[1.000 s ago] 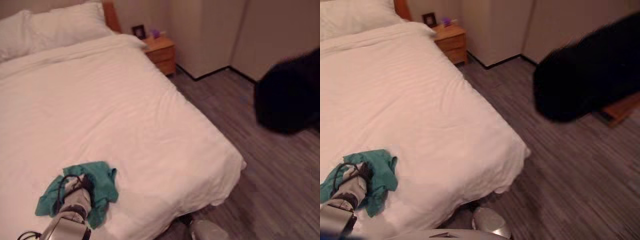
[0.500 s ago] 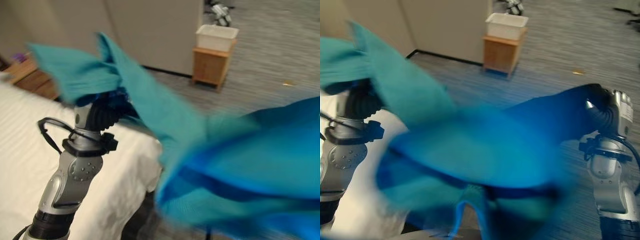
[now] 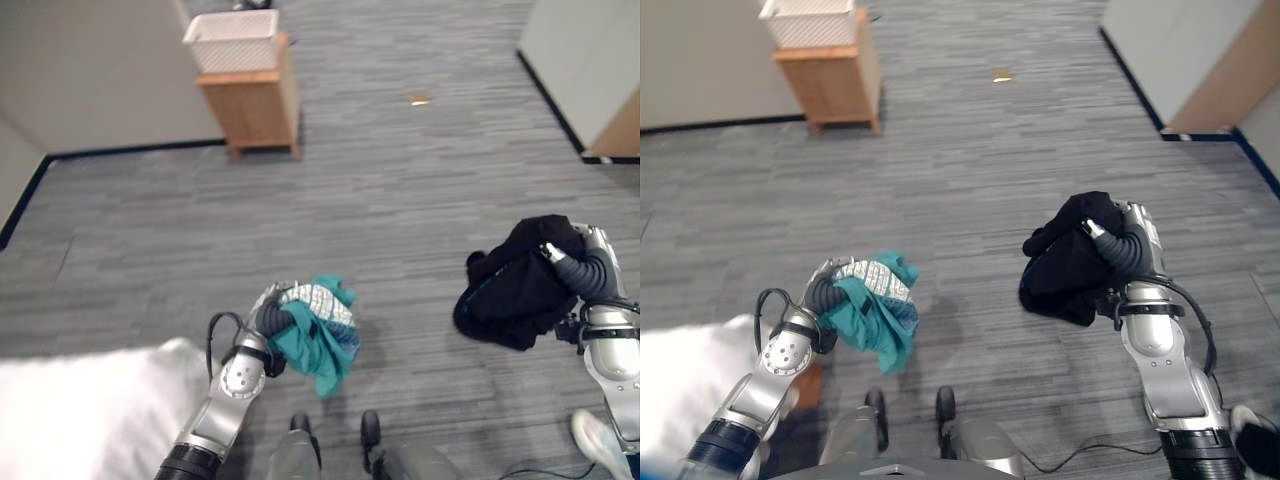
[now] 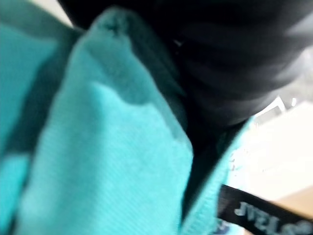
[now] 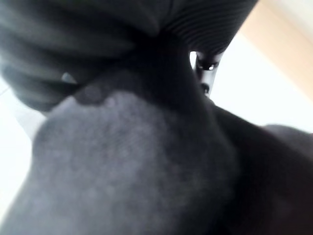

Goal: Pick up bed clothes into laundry basket.

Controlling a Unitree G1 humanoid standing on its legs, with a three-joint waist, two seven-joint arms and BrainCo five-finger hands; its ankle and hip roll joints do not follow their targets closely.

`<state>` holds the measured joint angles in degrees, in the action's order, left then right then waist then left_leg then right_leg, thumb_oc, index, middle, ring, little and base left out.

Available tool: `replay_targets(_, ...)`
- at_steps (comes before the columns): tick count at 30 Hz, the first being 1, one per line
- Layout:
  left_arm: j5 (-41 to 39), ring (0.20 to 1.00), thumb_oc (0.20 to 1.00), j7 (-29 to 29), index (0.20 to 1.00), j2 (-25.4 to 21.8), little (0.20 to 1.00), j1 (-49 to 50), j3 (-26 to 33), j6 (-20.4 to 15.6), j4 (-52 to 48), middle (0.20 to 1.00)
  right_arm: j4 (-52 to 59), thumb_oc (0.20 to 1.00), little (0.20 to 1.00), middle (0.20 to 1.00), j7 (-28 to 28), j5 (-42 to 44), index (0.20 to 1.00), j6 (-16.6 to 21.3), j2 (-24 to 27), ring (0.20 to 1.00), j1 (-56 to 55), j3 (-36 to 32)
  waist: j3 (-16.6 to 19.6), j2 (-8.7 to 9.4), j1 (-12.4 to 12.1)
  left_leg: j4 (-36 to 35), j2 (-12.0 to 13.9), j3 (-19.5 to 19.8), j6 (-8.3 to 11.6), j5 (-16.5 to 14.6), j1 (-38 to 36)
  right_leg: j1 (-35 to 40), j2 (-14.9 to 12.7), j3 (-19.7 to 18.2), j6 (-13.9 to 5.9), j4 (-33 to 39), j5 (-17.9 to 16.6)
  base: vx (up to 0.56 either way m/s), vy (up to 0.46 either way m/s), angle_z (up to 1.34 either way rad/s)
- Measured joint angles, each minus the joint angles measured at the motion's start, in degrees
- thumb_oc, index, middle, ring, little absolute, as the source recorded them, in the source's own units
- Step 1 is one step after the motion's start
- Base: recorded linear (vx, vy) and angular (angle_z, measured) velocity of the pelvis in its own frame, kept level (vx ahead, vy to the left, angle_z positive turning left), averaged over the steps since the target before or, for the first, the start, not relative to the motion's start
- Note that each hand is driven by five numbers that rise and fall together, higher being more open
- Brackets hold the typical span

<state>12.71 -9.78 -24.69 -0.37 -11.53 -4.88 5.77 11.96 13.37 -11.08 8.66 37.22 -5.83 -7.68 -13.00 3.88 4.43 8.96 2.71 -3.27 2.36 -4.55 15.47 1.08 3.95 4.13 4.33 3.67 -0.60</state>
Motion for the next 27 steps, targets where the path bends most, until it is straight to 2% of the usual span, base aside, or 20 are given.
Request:
replay_targets(2,-0.05,0.2,0.2,0.03,0.2,1.03,0.2,-0.38,-0.06,-0.04,-0.45,0.2,-2.41,0.2,0.2,0.2,-0.11,-0.1,0.2,-0.09,-0.09,0.2,0.08,1.53,-0.04,-1.66,-0.46,-7.22,-6.22,2.64,-1.11,3.94,2.18,0.98,0.33,-1.25,-0.78,0.65,1.29,0.47,0.054,-0.24)
replay_targets(3,-0.04,0.2,0.2,0.13,0.2,1.47,0.2,-0.46,-0.07,-0.04,-0.41,0.2,-4.13,0.2,0.2,0.2,-0.2,-0.15,0.2,-0.2,-0.04,0.2,1.6,3.53,-0.89,-3.07,-2.4,-10.96,-8.41,1.32,-1.27,7.17,3.24,2.24,1.04,-2.3,-0.93,1.72,1.21,0.49,0.124,-0.47)
replay_targets(6,-0.03,0.2,0.2,0.21,0.2,1.51,0.2,-0.82,-0.02,0.04,-0.13,0.2,-4.09,0.2,0.2,0.2,-0.23,-0.17,0.2,-0.37,-0.24,0.2,2.5,3.87,-1.99,-4.3,-4.56,-13.17,-8.82,-3.02,-1.64,9.31,5.16,3.63,1.69,-3.72,-2.9,1.88,2.77,0.45,0.174,-0.27)
replay_targets(7,-0.01,0.2,0.2,0.38,0.2,1.98,0.2,-1.98,-0.12,0.12,1.08,0.2,-4.21,0.2,0.2,0.2,-0.32,-0.18,0.2,-0.55,-0.31,0.2,2.97,3.78,-2.55,-4.55,-4.61,-12.77,-8.51,-7.5,-3.06,9.86,5.28,5.27,1.77,-4.35,-4.04,1.87,3.7,0.48,0.194,-0.05)
replay_targets(10,0.16,0.2,0.2,1.21,0.2,1.83,0.2,-1.98,-1.12,0.24,1.18,0.2,-4.35,0.2,0.2,0.2,-1.22,-0.42,0.2,-0.96,-1.51,0.2,2.07,3.4,-2.46,-5.03,-4.68,-14.68,-8.16,-8.71,-6.4,10.7,-0.5,10.59,3.18,-7.42,-5.54,1.15,4.66,0.57,0.203,-0.24)
replay_targets(11,0.93,0.2,0.2,1.3,0.2,1.36,0.2,-2.09,-1.62,0.27,0.77,0.2,-4.34,0.2,0.2,0.2,-2.01,-1.99,0.2,-1.19,-2.82,0.2,1.38,3.96,-2.48,-5.05,-4.69,-14.73,-6.73,-8.61,-11.38,10.73,-4.75,12.29,4.45,-7.35,-8.73,-3.14,7.9,0.55,0.186,-0.37)
replay_targets(12,1.13,0.2,0.2,1.34,0.2,1.26,0.2,-2.17,-1.73,0.39,0.7,0.2,-4.22,0.2,0.2,0.2,-2.32,-2.62,0.2,-1.2,-3.44,0.2,0.96,4.45,-2.5,-4.51,-4.71,-14.74,-6.49,-8.8,-12.92,11.7,-6.17,11.69,4.43,-7.22,-10.16,-7.14,9.62,0.36,0.179,-0.57)
replay_targets(13,1.14,0.2,0.2,1.42,0.2,0.75,0.2,-2.05,-2.42,0.44,-0.22,0.2,-2.75,0.2,0.2,0.2,-2.88,-2.74,0.2,-1.11,-2.43,0.2,-1.1,5.2,-2.32,-3.57,-4.55,-14.38,-7.12,-8.56,-14.48,11.12,-9.57,5.4,1.93,-3.02,-12.86,-25.15,14.86,0.24,0.148,-0.4)
replay_targets(15,1.17,0.2,0.2,1.44,0.2,0.0,0.2,-3.6,-2.34,0.43,-1.76,0.2,-0.9,0.2,0.2,0.2,-2.99,-2.74,0.2,-1.19,-1.07,0.2,-2.96,4.75,-2.46,-3.63,-2.37,-14.33,-8.62,-6.64,-13.89,9.97,-12.07,-5.08,-4.36,0.49,-12.91,-44.26,15.98,0.18,0.143,-0.04)
replay_targets(16,1.22,0.2,0.2,1.42,0.2,-0.19,0.2,-5.28,-1.92,0.45,-1.57,0.2,-0.9,0.2,0.2,0.2,-3.37,-3.01,0.2,-1.27,-1.25,0.2,-2.95,4.72,-2.53,-3.71,-2.41,-13.94,-8.47,-5.16,-14.16,9.41,-12.73,-10.18,-6.22,-0.5,-13.06,-46.85,15.89,0.25,0.164,0.2)
replay_targets(17,1.49,0.2,0.2,1.28,0.2,-0.53,0.2,-6.38,-1.35,0.55,-1.54,0.2,-1.04,0.2,0.2,0.2,-3.72,-4.07,0.2,-1.26,-2.37,0.2,-2.87,4.76,-3.08,-3.55,-2.44,-10.4,-7.97,-5.36,-15.0,6.98,-12.61,-12.62,-6.71,-1.38,-13.91,-47.52,12.07,0.28,0.11,0.46)
replay_targets(18,2.25,0.2,0.2,1.01,0.2,-2.84,0.2,-8.29,-1.38,0.41,-2.47,0.2,-3.69,0.2,0.2,0.2,-4.14,-4.82,0.2,-1.71,-6.53,0.2,-1.41,6.2,-5.73,-2.34,-3.71,14.67,-5.1,-9.39,-15.99,-4.75,-2.43,-13.79,-3.88,-1.57,-14.49,-53.25,-9.0,0.22,0.017,0.75)
replay_targets(19,2.48,0.2,0.2,1.05,0.2,-2.6,0.2,-6.79,-1.15,0.45,-3.64,0.2,-2.84,0.2,0.2,0.2,-4.58,-5.07,0.2,-1.8,-5.45,0.2,-2.41,6.32,-5.04,-4.65,-3.65,6.98,-4.5,-9.25,-15.69,-2.96,-2.65,-14.2,-1.18,-2.11,-19.94,-58.65,-12.24,0.22,-0.026,0.94)
replay_targets(20,2.82,0.2,0.2,1.11,0.2,-3.38,0.2,-4.42,-0.83,0.32,-5.67,0.2,-1.92,0.2,0.2,0.2,-4.57,-5.28,0.2,-1.44,-3.44,0.2,-3.98,6.28,-2.88,-7.94,-3.14,0.55,-2.36,-6.96,-17.38,2.32,-2.32,-15.66,3.45,-1.62,-21.02,-64.99,-11.7,0.19,-0.054,0.81)
replay_targets(21,3.38,0.2,0.2,1.01,0.2,-5.3,0.2,-3.41,0.85,0.35,-6.15,0.2,-2.19,0.2,0.2,0.2,-4.75,-5.73,0.2,-1.39,-5.83,0.2,-4.55,6.65,-2.66,-3.07,-4.43,0.77,-5.57,-6.06,-14.12,2.91,-4.13,-16.11,1.64,-4.49,-20.47,-68.01,-7.75,0.21,-0.064,0.85)
replay_targets(23,3.39,0.2,0.2,1.0,0.2,-5.66,0.2,-2.04,3.5,0.69,-7.19,0.2,-0.37,0.2,0.2,0.2,-5.17,-6.92,0.2,-0.99,-3.67,0.2,-5.0,4.82,-2.71,-2.29,-5.98,-2.68,-7.49,-1.55,-14.13,2.52,-6.05,-18.54,1.36,-4.67,-18.85,-65.99,0.51,0.24,-0.07,0.87)
replay_targets(24,3.39,0.2,0.2,1.01,0.2,-5.58,0.2,-2.15,3.48,1.05,-7.03,0.2,-0.46,0.2,0.2,0.2,-5.2,-6.96,0.2,-1.03,-3.41,0.2,-4.11,3.71,-2.78,-2.2,-6.31,-4.09,-8.57,0.02,-14.08,2.55,-7.34,-20.04,0.56,-4.02,-16.83,-64.0,4.89,0.43,-0.105,0.89)
replay_targets(25,3.38,0.2,0.2,1.0,0.2,-5.01,0.2,-2.36,3.34,1.14,-6.22,0.2,-0.54,0.2,0.2,0.2,-5.17,-6.93,0.2,-1.07,-3.37,0.2,-3.26,3.42,-2.93,-2.51,-6.05,-5.8,-9.4,2.11,-14.05,2.62,-9.23,-21.19,-0.03,-3.35,-11.88,-60.86,9.74,0.46,-0.137,0.91)
replay_targets(26,3.36,0.2,0.2,1.03,0.2,-4.15,0.2,-3.24,2.65,1.19,-4.56,0.2,-0.66,0.2,0.2,0.2,-5.17,-6.9,0.2,-1.05,-3.37,0.2,-2.61,3.76,-3.22,-2.86,-5.91,-7.16,-10.06,4.36,-13.55,2.36,-11.49,-22.54,0.25,-3.27,-8.91,-55.94,13.24,0.36,-0.12,1.12)
replay_targets(27,3.32,0.2,0.2,0.95,0.2,-2.93,0.2,-4.33,2.37,0.89,-1.96,0.2,-1.09,0.2,0.2,0.2,-5.0,-6.65,0.2,-0.85,-3.22,0.2,-2.11,6.0,-3.27,-2.73,-5.06,-7.89,-9.63,6.42,-7.7,-1.6,-13.14,-25.09,3.0,-6.49,-5.28,-42.27,16.44,0.28,-0.141,1.41)
